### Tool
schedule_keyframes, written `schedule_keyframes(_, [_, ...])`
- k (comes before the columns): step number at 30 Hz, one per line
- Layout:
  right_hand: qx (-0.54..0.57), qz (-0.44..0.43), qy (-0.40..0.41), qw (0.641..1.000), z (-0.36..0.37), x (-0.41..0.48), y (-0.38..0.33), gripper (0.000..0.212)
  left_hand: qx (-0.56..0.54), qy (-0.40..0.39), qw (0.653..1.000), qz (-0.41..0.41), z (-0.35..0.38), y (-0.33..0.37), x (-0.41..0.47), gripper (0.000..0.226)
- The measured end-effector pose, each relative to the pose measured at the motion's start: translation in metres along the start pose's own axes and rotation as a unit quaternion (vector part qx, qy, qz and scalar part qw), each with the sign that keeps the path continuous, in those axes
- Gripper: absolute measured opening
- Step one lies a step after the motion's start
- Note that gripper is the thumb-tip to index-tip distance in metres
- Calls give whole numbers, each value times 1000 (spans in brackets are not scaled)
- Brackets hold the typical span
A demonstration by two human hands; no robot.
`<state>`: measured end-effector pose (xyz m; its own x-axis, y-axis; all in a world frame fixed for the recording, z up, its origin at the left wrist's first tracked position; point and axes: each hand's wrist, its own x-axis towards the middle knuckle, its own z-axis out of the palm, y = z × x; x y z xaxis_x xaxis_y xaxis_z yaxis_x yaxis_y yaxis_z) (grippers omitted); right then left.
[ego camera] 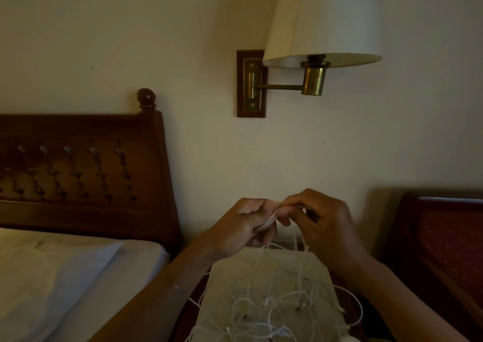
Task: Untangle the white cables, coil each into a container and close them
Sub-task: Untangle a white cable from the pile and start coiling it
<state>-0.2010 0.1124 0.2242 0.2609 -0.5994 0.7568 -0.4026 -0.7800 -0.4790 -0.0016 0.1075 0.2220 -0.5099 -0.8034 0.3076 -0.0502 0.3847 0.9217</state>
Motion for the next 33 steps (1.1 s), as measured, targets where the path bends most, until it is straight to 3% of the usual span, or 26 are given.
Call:
schedule_keyframes(3, [-14,-69,24,997,5,4,10,18,-48,-18,999,-7,1,-3,-4,40])
schedule_keyframes(5, [4,-67,23,997,10,7,14,21,-75,-22,997,-16,0,-5,-7,42])
schedule_keyframes(9, [119,45,30,991,21,8,14,18,-174,-30,984,3,2,-3,-11,42])
schedule_keyframes(12, [218,155,34,963,37,4,13,22,-263,-12,964,45,7,4,-6,41])
schedule_keyframes(15, [241,207,-38,947,59,-13,16,25,-328,33,939,98,6,13,5,28])
schedule_keyframes(18, [192,201,-87,957,69,-30,17,25,-253,91,956,117,-3,13,15,25])
schedule_keyframes(22, [100,151,-147,973,62,-34,13,28,-9,120,991,63,-8,-5,23,27])
schedule_keyframes(25, [109,175,-158,966,52,-30,7,21,223,119,967,14,-13,-22,20,27])
schedule_keyframes(27, [140,194,-132,962,43,-26,6,20,309,88,947,-6,-17,-27,17,26])
schedule_keyframes(29, [160,205,-107,960,36,-25,9,21,317,69,946,-25,-19,-29,14,29])
schedule_keyframes(33, [125,185,-54,973,32,-24,14,19,178,38,981,-61,-18,-24,5,43])
